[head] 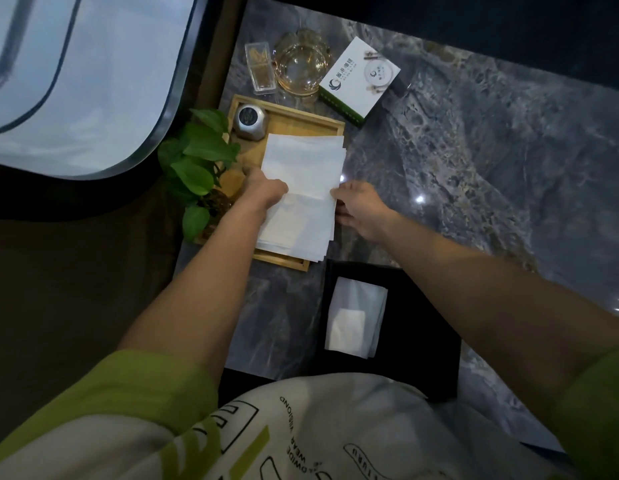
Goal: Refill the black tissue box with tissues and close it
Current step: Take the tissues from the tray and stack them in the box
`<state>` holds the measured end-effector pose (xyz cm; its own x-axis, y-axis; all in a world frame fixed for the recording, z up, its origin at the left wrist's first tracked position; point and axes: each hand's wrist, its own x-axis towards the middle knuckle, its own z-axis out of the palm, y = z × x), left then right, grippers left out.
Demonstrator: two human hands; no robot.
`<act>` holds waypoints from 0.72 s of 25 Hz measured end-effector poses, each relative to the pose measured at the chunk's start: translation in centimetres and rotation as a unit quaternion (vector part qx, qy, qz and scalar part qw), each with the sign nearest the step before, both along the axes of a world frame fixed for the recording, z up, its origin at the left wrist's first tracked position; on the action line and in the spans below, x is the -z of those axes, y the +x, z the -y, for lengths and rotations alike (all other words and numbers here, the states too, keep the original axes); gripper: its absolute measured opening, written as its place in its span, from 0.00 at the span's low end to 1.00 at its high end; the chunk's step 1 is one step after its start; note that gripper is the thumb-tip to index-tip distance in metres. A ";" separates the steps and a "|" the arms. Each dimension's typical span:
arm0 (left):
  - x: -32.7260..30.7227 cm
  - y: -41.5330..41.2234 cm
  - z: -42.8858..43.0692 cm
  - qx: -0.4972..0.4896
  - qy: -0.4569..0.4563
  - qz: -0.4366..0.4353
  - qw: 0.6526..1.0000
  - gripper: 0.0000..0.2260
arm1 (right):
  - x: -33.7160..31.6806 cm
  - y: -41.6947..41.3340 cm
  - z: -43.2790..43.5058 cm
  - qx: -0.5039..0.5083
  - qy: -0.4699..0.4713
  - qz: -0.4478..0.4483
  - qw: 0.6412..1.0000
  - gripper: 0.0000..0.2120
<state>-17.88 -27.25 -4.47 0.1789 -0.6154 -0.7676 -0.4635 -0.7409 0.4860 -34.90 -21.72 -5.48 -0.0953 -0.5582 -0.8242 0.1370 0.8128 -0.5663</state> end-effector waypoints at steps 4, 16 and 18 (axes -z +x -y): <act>-0.1 -0.5 -0.8 0.003 -0.002 -0.003 1.000 0.27 | -0.6 0.6 -0.5 0.002 -0.027 0.027 0.999 0.17; -2.5 -0.8 -3.8 -0.029 -0.037 -0.161 0.986 0.19 | -6.0 -1.2 -3.3 0.056 -0.102 0.077 0.990 0.16; -3.7 -0.5 -4.8 -0.017 -0.030 -0.186 0.982 0.19 | -7.7 -1.7 -4.0 0.056 -0.127 0.088 0.986 0.15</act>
<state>-18.41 -22.50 -0.79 -0.0865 -0.6598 -0.7464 -0.2216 -0.7177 0.6601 -36.65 -17.73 2.26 -0.0352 -0.7430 -0.6684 0.3322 0.6221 -0.7090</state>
